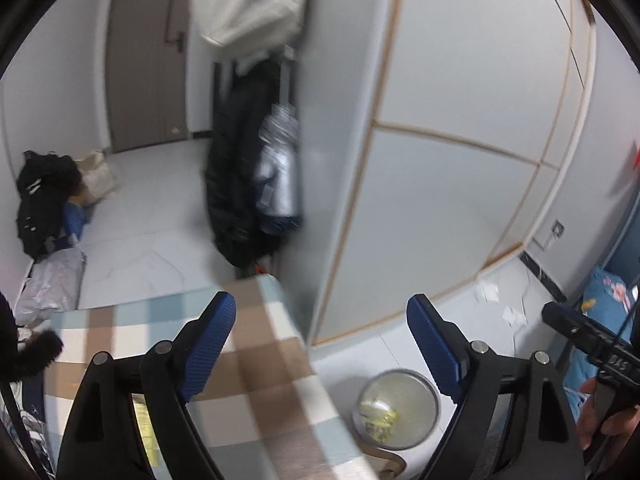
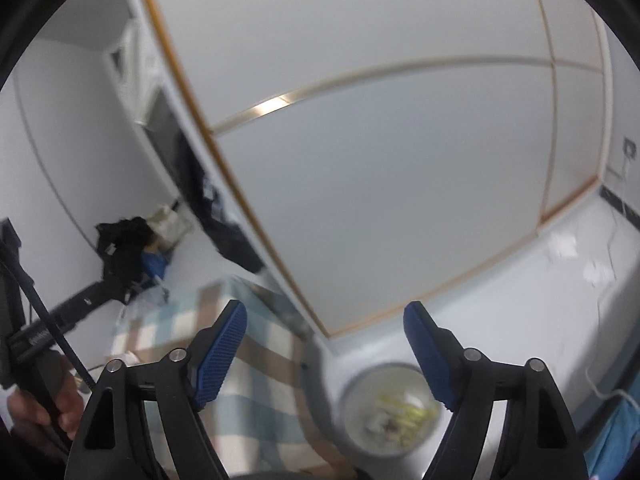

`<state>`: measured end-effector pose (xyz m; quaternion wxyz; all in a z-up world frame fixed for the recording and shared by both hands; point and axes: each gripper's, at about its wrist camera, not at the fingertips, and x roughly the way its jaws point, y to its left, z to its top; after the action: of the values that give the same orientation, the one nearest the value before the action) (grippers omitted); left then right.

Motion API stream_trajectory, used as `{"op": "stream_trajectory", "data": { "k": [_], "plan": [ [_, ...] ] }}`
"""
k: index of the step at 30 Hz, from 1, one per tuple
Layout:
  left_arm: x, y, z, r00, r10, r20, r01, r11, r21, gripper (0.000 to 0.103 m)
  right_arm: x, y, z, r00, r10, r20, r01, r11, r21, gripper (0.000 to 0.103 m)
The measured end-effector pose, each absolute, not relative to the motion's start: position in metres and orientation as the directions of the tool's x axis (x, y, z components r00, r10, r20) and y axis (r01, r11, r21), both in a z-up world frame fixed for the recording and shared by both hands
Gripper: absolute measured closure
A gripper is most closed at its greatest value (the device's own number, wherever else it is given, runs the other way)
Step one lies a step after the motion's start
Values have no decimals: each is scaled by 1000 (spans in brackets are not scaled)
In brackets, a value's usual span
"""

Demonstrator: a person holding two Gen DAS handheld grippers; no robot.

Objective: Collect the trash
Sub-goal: 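Bring both open tools back to the gold packets on the table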

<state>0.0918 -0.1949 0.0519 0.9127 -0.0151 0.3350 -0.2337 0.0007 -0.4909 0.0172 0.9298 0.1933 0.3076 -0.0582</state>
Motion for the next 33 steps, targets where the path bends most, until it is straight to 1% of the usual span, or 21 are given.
{"op": "stream_trajectory", "data": {
  "k": [2,3,8,12,16,20,26,33],
  "plan": [
    [91,-179,58,683,-433,-589,391,897,-207,11,4,-470,34,826,34,-562,185,926,329,18],
    [91,-167,60,694,-428,-579,371,902,-222,10,5,-461,39,832,44,-554,170,929,329,17],
    [93,-118,67,745,-377,-550,288,926,-244,9,19,-404,58,841,86,-534,87,952,292,15],
    [91,-87,67,776,-334,-534,232,940,-250,8,29,-369,57,832,122,-541,42,959,281,14],
    [93,-52,61,795,-284,-537,176,954,-243,8,39,-331,50,819,161,-550,-4,961,275,14],
    [98,-18,48,798,-228,-558,111,965,-237,8,48,-293,41,802,210,-559,-58,959,277,14],
    [106,28,24,786,-158,-597,7,969,-248,8,70,-244,12,740,275,-614,-135,955,265,14],
    [106,59,5,769,-113,-629,-58,968,-245,8,87,-197,-24,671,299,-679,-198,954,225,14]
  ]
}}
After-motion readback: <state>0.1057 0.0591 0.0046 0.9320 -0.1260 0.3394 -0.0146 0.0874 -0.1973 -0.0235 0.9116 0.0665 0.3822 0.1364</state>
